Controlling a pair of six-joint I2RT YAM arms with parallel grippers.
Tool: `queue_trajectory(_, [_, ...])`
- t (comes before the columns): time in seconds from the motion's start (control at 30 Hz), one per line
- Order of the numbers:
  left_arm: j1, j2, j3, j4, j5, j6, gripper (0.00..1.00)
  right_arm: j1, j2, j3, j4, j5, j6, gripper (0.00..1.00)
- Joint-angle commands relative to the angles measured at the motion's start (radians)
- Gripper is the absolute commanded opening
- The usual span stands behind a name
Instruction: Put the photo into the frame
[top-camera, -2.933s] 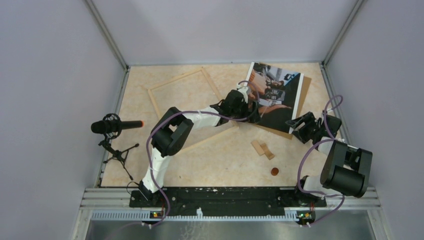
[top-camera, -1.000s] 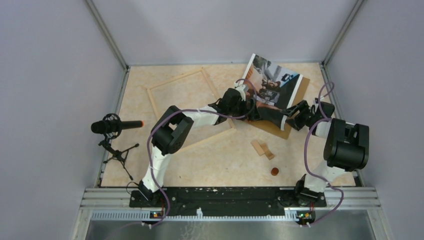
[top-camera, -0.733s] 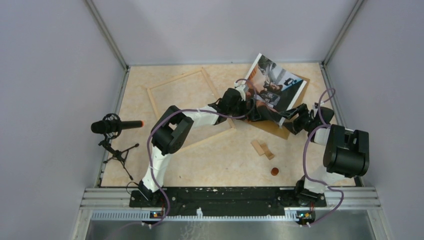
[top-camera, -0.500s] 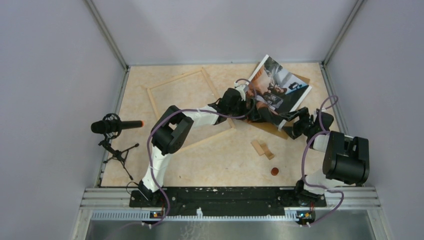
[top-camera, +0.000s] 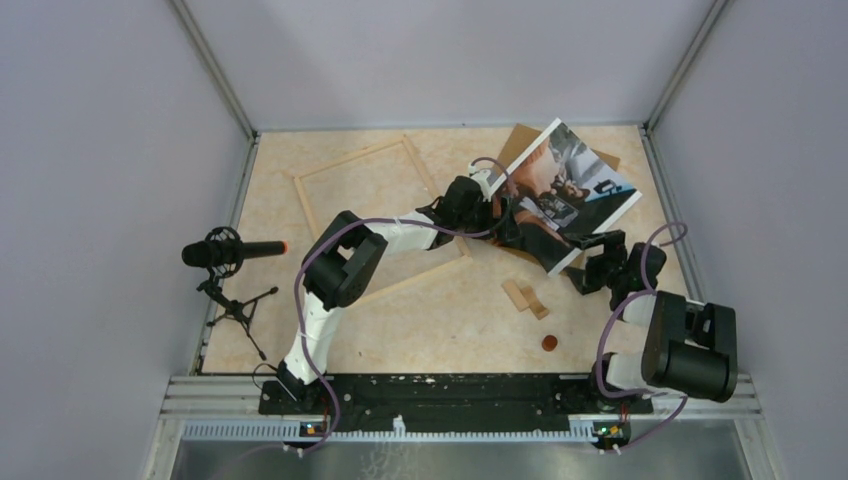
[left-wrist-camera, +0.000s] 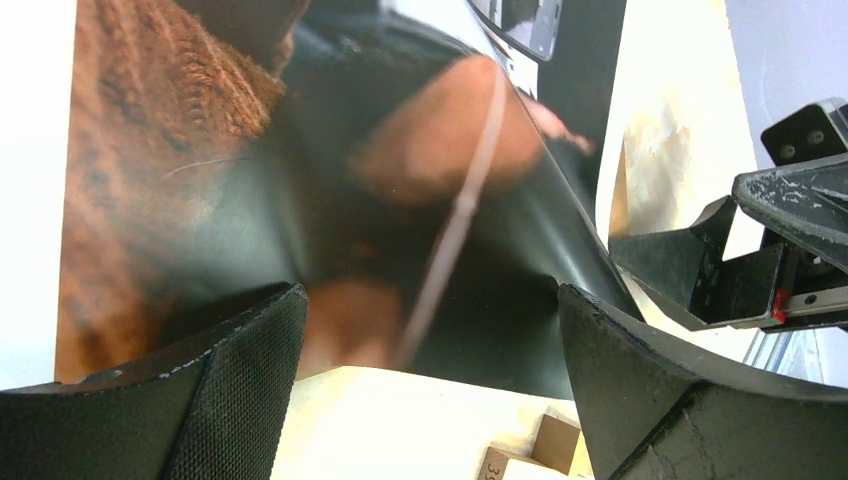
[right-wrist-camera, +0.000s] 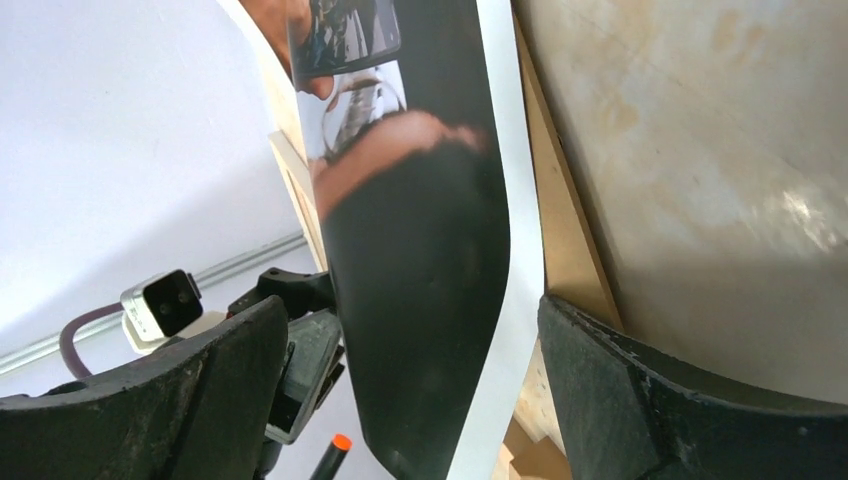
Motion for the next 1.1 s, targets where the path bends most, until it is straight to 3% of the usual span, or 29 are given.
queue_trajectory(0.0, [-0.003, 0.050, -0.008, -0.076, 0.004, -0.004, 0.99, -0.007, -0.092, -0.046, 0.002, 0.028, 0.086, 0.93])
queue_trajectory(0.27, [-0.003, 0.051, -0.010, -0.079, 0.002, -0.001, 0.99, -0.016, -0.328, 0.016, -0.388, 0.170, -0.129, 0.99])
queue_trajectory(0.4, [-0.002, 0.048, -0.013, -0.082, -0.002, 0.001, 0.99, -0.024, -0.380, 0.095, -0.621, 0.266, -0.335, 0.99])
queue_trajectory(0.57, [-0.003, 0.048, -0.012, -0.080, 0.000, 0.001, 0.99, -0.025, -0.416, 0.120, -0.781, 0.269, -0.462, 0.98])
queue_trajectory(0.67, [-0.001, 0.056, -0.007, -0.079, 0.006, -0.004, 0.99, -0.026, -0.439, 0.020, -0.679, 0.112, -0.394, 0.96])
queue_trajectory(0.8, [-0.002, 0.060, -0.013, -0.073, 0.018, -0.014, 0.99, -0.024, -0.400, -0.139, -0.341, -0.081, -0.252, 0.91])
queue_trajectory(1.07, [-0.003, 0.051, -0.018, -0.065, 0.023, -0.018, 0.99, 0.000, -0.292, -0.221, -0.072, -0.081, -0.155, 0.88])
